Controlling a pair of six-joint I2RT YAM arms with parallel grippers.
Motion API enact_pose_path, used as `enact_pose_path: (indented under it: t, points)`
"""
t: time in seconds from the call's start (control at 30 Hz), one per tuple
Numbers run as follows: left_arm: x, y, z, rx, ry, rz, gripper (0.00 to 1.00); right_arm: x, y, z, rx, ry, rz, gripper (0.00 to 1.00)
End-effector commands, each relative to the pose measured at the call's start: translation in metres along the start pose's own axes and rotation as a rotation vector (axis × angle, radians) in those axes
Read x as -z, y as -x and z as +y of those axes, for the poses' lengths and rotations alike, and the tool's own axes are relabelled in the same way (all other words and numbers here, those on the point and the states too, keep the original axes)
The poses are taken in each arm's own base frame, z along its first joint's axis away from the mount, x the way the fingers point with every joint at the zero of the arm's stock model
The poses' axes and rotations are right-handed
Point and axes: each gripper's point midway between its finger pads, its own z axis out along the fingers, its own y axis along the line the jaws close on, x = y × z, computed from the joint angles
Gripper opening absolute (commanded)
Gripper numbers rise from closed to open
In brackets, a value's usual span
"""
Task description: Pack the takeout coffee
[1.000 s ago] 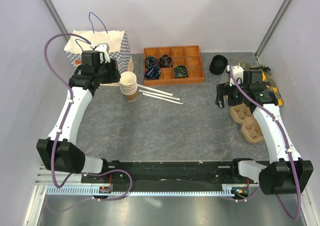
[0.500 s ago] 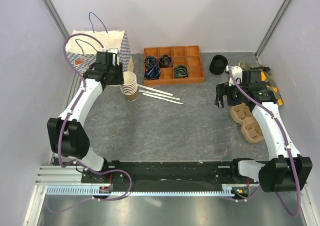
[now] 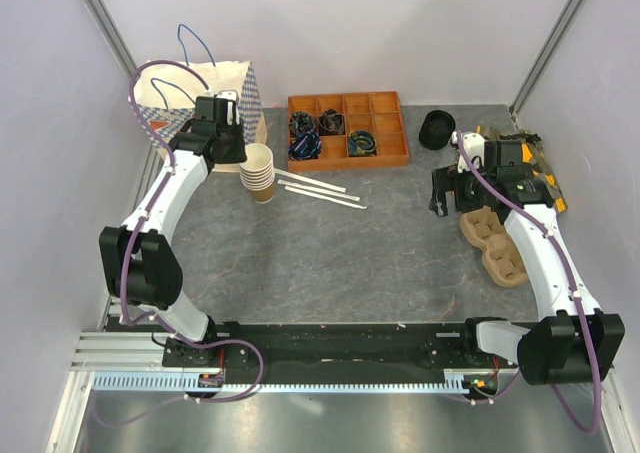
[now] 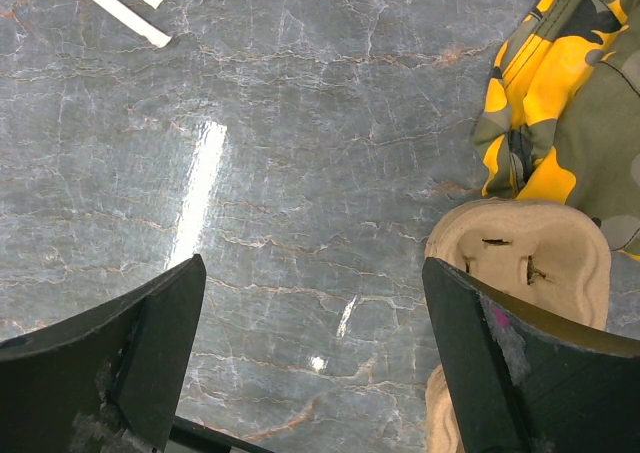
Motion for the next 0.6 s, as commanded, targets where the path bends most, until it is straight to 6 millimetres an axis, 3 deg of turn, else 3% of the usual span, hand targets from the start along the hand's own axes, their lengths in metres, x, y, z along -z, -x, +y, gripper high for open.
enact_pose_path:
  t: [0.0, 0.33, 0.57]
  points:
    - [0.0007, 0.0216, -0.0018, 0.031, 0.007, -0.054, 0.36, 0.0079, 0.0193, -0.0022, 0.015, -0.013, -0.057, 0.98]
    - [-0.0074, 0.0195, 0.0013, 0.028, 0.028, -0.037, 0.36, 0.0088, 0.0184, -0.0022, 0.017, -0.015, -0.06, 0.98]
    - [-0.0034, 0.0249, 0.0005, 0.031, 0.025, -0.047, 0.28, 0.0074, 0.0179, -0.0024, 0.015, -0.015, -0.06, 0.98]
